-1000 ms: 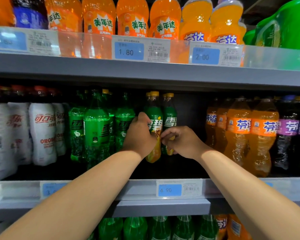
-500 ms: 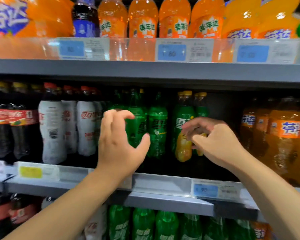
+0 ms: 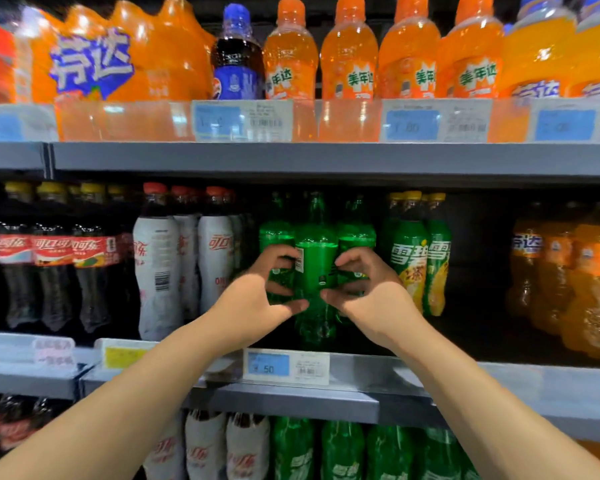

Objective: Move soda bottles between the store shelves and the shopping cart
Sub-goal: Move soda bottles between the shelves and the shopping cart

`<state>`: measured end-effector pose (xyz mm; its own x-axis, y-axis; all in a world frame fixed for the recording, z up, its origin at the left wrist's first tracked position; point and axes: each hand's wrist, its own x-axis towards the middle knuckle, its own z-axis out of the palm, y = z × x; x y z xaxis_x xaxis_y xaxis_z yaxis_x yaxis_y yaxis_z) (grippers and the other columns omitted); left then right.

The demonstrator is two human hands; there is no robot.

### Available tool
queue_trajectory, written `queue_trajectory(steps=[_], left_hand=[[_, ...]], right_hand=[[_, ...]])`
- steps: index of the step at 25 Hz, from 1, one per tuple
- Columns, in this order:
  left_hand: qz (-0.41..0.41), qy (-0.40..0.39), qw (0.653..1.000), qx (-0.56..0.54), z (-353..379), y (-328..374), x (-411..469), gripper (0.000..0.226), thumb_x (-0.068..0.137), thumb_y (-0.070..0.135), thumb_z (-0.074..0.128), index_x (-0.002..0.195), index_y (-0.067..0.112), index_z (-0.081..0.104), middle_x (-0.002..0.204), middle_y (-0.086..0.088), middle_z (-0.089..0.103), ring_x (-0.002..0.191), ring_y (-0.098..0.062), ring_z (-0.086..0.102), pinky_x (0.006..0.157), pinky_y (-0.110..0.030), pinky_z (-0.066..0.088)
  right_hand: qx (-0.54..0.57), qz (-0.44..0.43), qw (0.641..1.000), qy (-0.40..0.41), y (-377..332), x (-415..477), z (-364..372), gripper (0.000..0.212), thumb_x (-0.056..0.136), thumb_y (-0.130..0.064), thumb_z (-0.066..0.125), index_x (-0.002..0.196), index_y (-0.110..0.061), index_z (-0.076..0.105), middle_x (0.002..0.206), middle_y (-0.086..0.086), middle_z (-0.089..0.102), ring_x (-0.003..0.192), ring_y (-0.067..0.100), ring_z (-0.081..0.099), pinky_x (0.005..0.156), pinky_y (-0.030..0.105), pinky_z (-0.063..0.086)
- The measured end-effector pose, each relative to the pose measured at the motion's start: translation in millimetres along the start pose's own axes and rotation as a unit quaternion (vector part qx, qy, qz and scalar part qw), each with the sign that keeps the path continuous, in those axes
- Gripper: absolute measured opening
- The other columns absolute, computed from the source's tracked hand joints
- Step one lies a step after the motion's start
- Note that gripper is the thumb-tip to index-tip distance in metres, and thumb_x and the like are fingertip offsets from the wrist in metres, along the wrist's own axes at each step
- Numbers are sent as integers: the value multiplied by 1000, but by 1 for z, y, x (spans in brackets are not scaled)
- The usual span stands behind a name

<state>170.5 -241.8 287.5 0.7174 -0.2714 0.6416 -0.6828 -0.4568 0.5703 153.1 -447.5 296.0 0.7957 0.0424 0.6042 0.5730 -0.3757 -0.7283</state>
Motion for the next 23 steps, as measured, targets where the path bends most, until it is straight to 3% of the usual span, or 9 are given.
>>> queue_trajectory(steps=[3, 6, 9, 12, 13, 16, 19, 21, 23], left_hand=[[28, 9, 1000, -9, -6, -11, 3, 71, 74, 21, 87, 112, 62, 44, 116, 33, 56, 80, -5, 72, 76, -36, 61], [43, 34, 999, 2, -17, -16, 4, 68, 72, 26, 88, 108, 62, 42, 113, 35, 54, 73, -6, 70, 68, -35, 61], [35, 43, 998, 4, -30, -24, 2, 66, 71, 31, 87, 107, 62, 41, 112, 39, 54, 71, -6, 69, 67, -38, 62], [32, 43, 998, -12, -39, -29, -2, 59, 65, 46, 80, 107, 60, 40, 112, 33, 56, 72, -7, 69, 69, -35, 61], [24, 42, 999, -14, -41, -31, -3, 58, 64, 51, 76, 106, 60, 38, 112, 28, 58, 73, -7, 68, 70, -34, 60], [-18, 35, 999, -1, -43, -37, -3, 49, 70, 52, 67, 105, 57, 33, 120, 17, 60, 77, -5, 66, 77, -36, 57], [-54, 61, 997, -14, -41, -36, 0, 54, 71, 62, 70, 108, 47, 35, 112, 17, 59, 83, -4, 63, 74, -30, 51], [-71, 81, 994, -28, -38, -37, 5, 63, 71, 53, 83, 111, 36, 38, 106, 15, 59, 84, -5, 61, 72, -28, 48], [-90, 72, 992, -52, -37, -41, 11, 60, 76, 39, 86, 113, 30, 39, 109, 6, 63, 86, -13, 65, 79, -33, 54]], right_hand=[[17, 25, 999, 13, -4, 6, 12, 48, 74, -7, 88, 94, -35, 55, 108, -13, 61, 91, 22, 69, 73, 54, 62], [31, 45, 999, -2, -10, 8, 26, 47, 75, -8, 89, 95, -33, 55, 109, -7, 61, 95, 24, 67, 69, 56, 62], [-5, 35, 999, 3, -14, 9, 39, 46, 75, -12, 89, 96, -33, 53, 106, -7, 61, 91, 17, 68, 72, 51, 63], [-36, 17, 999, 21, -18, 10, 53, 46, 73, -15, 90, 92, -33, 53, 100, -10, 62, 80, 8, 67, 68, 33, 63], [-45, 16, 998, 29, -18, 10, 57, 45, 72, -16, 91, 90, -32, 53, 97, -8, 62, 80, 11, 68, 69, 33, 62], [-67, 45, 996, 48, -20, 13, 74, 44, 69, -27, 93, 83, -28, 52, 88, 1, 62, 85, 31, 67, 71, 50, 61], [-119, 31, 991, 49, -18, 8, 86, 42, 68, -33, 91, 82, -28, 52, 78, -2, 58, 69, 19, 55, 58, 34, 52], [-123, 15, 991, 49, -16, 3, 84, 39, 67, -31, 90, 83, -31, 55, 85, -5, 62, 75, 13, 59, 61, 26, 46], [-95, 51, 993, 36, -16, 0, 78, 38, 70, -27, 88, 89, -36, 56, 99, -9, 65, 94, 8, 66, 70, 27, 53]])
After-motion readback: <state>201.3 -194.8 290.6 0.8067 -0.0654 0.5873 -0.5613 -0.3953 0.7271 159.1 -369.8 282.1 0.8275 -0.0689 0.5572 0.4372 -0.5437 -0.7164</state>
